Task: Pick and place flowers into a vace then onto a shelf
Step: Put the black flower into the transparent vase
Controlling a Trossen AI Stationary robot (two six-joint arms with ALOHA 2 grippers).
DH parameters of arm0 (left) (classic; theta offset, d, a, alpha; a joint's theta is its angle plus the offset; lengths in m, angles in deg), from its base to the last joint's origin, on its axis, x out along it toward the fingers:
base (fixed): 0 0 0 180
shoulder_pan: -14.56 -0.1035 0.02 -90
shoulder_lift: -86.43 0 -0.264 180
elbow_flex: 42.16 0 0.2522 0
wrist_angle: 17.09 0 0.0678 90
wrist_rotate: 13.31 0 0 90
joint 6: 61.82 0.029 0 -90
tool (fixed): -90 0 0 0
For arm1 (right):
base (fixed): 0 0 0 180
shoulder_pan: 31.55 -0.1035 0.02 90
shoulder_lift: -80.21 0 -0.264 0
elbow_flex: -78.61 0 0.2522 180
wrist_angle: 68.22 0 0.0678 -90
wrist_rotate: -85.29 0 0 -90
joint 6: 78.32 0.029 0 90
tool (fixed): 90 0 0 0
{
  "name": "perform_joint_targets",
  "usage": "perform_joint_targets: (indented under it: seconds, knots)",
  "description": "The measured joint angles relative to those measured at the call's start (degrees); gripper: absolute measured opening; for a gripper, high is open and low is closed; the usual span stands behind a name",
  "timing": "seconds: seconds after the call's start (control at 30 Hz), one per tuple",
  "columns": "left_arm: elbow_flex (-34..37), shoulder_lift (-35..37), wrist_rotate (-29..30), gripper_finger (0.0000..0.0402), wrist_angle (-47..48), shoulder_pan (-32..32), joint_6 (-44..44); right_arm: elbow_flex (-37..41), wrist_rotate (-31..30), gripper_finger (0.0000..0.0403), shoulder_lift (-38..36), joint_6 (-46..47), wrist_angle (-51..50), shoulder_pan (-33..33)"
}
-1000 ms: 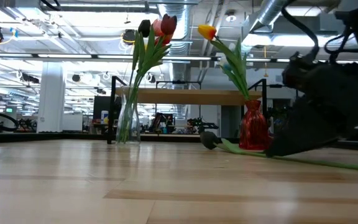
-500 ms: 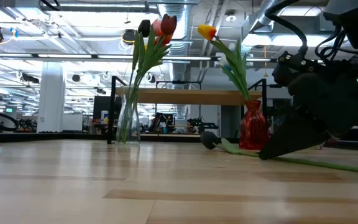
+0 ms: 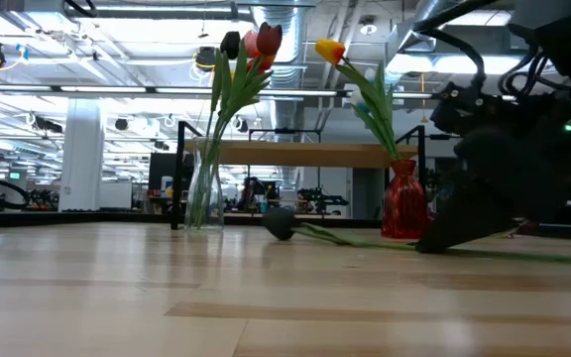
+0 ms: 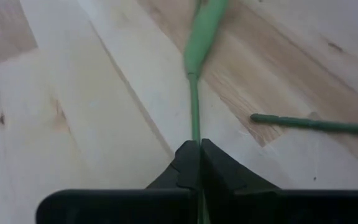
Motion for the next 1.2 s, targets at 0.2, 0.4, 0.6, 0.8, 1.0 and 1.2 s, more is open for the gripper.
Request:
perform_joint_targets:
  seconds: [0.2, 0.4, 0.6, 0.8, 1.0, 1.2]
  knots:
    - [0.00, 0.00, 0.02, 0.0169, 0.00, 0.00, -0.16, -6.51, 2.03, 0.0001, -4.42, -6.97, -10.67, -0.53]
    - [0.00, 0.02, -1.94, 0.0169, 0.15, 0.00, -1.19, -11.57, -0.42, 0.0000, -9.37, -14.26, -15.81, -0.48]
    - [-0.02, 0.02, -3.54, 0.0169, 1.10, 0.00, -1.86, -14.81, -3.07, 0.0000, -14.67, -21.43, -17.66, -0.74]
    - [-0.02, 0.02, -3.45, 0.0169, 2.20, -0.02, -2.25, -17.26, -7.49, 0.0000, -19.44, -27.77, -17.67, -1.88]
    - [-0.02, -0.45, -2.76, 0.0169, 0.92, -1.50, -1.27, -20.10, -12.72, 0.0000, -22.87, -37.30, -15.45, -2.47]
    - [-0.02, -2.88, -4.58, 0.0169, -5.54, -5.76, 2.74, -23.58, -13.46, 0.0000, -23.97, -53.31, -6.05, -1.87]
